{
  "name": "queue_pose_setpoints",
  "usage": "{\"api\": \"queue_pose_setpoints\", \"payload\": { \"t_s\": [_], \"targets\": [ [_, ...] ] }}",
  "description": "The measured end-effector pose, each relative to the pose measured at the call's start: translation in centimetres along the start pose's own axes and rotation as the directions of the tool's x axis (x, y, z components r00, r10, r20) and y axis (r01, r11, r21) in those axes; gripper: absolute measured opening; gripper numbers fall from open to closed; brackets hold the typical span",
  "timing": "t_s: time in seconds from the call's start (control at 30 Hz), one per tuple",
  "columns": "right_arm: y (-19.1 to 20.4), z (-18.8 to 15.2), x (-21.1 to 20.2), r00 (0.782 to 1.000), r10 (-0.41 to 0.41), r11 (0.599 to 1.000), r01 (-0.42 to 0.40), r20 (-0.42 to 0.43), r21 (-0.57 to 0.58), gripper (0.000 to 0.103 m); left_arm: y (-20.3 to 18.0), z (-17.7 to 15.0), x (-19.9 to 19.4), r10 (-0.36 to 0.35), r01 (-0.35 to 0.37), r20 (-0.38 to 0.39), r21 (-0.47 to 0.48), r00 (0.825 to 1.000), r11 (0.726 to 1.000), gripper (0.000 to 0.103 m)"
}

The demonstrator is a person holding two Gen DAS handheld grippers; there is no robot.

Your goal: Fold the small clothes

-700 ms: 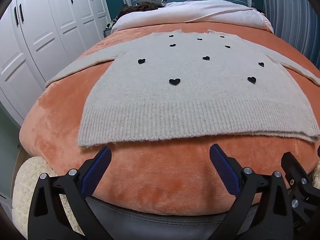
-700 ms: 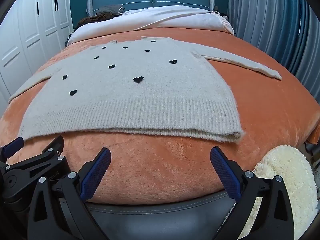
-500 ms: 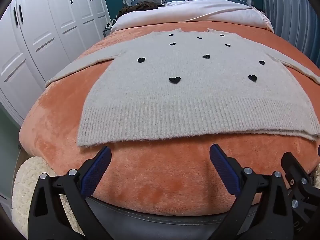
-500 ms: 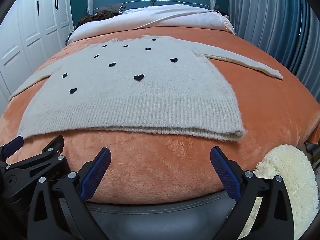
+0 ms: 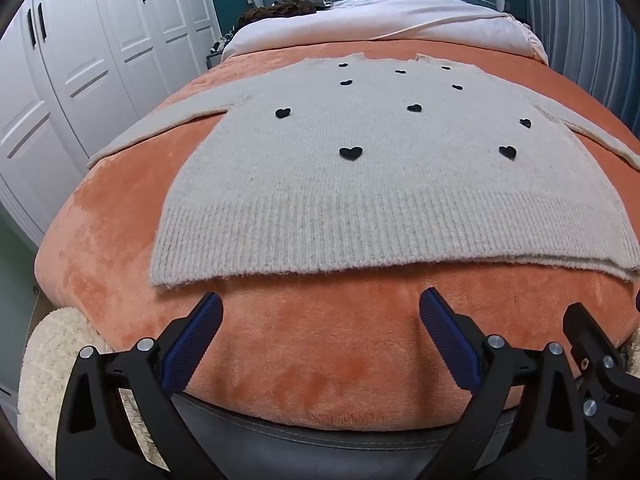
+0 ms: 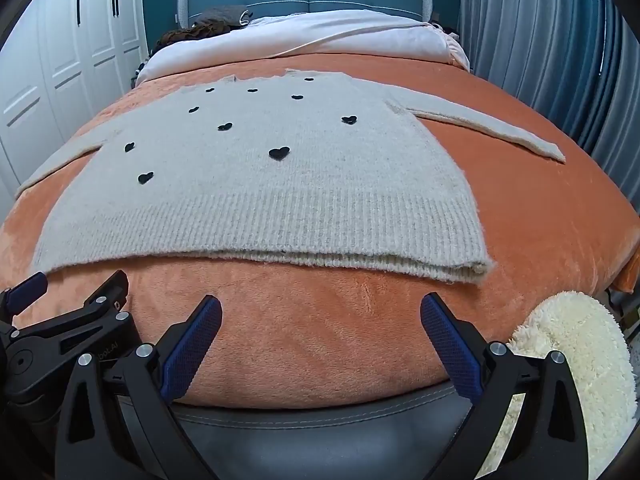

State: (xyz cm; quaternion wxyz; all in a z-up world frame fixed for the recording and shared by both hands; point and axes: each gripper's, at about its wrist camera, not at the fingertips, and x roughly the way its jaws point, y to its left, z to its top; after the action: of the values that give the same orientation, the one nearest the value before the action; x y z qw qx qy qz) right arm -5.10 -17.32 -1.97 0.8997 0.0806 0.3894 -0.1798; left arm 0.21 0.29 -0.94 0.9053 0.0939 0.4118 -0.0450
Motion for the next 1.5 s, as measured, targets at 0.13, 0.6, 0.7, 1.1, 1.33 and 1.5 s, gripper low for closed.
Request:
{"api": "queue_pose_setpoints", "payload": {
  "t_s": [0.13, 0.6, 0.7, 1.1, 1.33, 1.5],
  "targets": [
    [0.05, -0.02, 0.02, 1.000, -0.003, 1.000, 0.003, 0.003, -0.001, 0.098, -0.07, -0.08, 0.06, 0.005, -0.005, 0.003, 0.003, 1.000, 1.000, 0.096],
    [0.04, -0.14, 0.21, 1.000, -0.002, 1.000, 0.002, 0.002, 0.000, 0.098, -0.03, -0.31, 0.00, 0.006, -0.006, 0.004, 0.002, 1.000, 1.000, 0.096],
    [0.01, -0.07, 0.16, 1.000, -0.003, 1.000, 0.003, 0.000, -0.001, 0.098, -0.07, -0.27, 0.03, 0.007, -0.007, 0.003, 0.003, 1.000, 1.000, 0.096],
    [-0.02, -0.16, 0.25, 1.000, -0.003, 1.000, 0.003, 0.000, 0.000, 0.098, -0.05, -0.28, 0.01, 0.006, -0.006, 0.003, 0.002, 1.000, 1.000, 0.096],
    [-0.07, -0.21, 0.32, 1.000, -0.005, 1.000, 0.005, -0.001, -0.001, 0.098, -0.01, -0.23, 0.01, 0.007, -0.007, 0.002, 0.002, 1.000, 1.000, 0.096],
    [-0.11, -0.28, 0.43, 1.000, -0.003, 1.000, 0.003, -0.002, 0.000, 0.098, 0.01, -0.24, 0.01, 0.005, -0.005, 0.001, 0.001, 1.000, 1.000, 0.096]
  ]
}}
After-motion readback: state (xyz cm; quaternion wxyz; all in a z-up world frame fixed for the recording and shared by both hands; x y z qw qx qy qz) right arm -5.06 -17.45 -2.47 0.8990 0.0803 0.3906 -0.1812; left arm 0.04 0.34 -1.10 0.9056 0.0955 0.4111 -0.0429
